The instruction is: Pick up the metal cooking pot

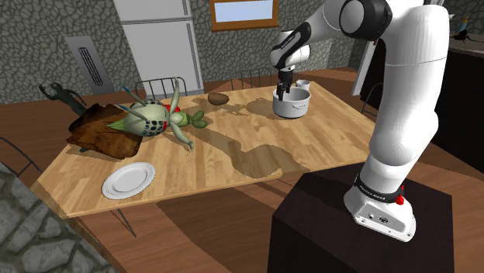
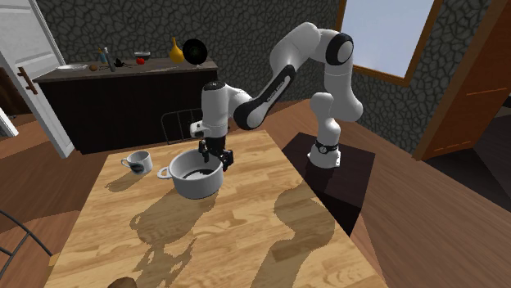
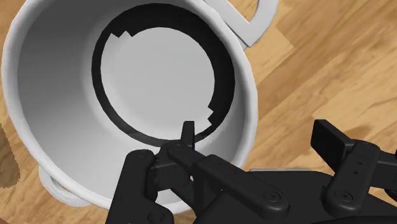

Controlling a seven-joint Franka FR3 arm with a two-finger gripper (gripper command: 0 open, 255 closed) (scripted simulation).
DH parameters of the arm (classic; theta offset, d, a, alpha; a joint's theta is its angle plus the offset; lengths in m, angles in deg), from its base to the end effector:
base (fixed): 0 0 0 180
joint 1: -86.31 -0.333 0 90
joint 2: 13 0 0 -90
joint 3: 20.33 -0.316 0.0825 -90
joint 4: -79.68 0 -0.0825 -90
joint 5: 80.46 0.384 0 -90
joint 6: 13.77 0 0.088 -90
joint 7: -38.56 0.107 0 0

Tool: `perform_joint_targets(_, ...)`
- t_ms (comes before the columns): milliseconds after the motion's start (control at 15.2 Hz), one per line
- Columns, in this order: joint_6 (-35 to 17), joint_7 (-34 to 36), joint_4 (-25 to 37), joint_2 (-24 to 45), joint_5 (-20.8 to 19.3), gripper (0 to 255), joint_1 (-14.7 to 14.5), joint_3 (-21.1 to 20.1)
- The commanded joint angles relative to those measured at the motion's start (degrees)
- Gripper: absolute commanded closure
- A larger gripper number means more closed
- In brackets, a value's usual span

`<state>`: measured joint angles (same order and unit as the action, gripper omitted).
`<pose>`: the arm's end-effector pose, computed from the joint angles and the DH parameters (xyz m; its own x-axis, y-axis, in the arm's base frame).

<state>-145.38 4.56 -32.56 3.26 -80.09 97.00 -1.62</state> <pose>0.5384 -0.2933 0.3454 0.9957 0.0918 0.0095 0.0903 -0.9900 0.1086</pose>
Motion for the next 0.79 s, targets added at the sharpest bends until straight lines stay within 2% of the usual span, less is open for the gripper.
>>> perform_joint_targets(0,-0.9,-0.6,0.5,1.4,0.6,0,0.4,-0.1)
perform_joint_targets(462,-4.5,-1.0,-0.7,3.9,1.5,0,0.8,-0.6)
perform_joint_targets(528,-4.5,-1.0,-0.6,4.0,1.6,255,0.8,-0.6)
perform_joint_targets(726,-4.5,-1.0,-0.6,4.0,1.6,255,0.8,-0.6)
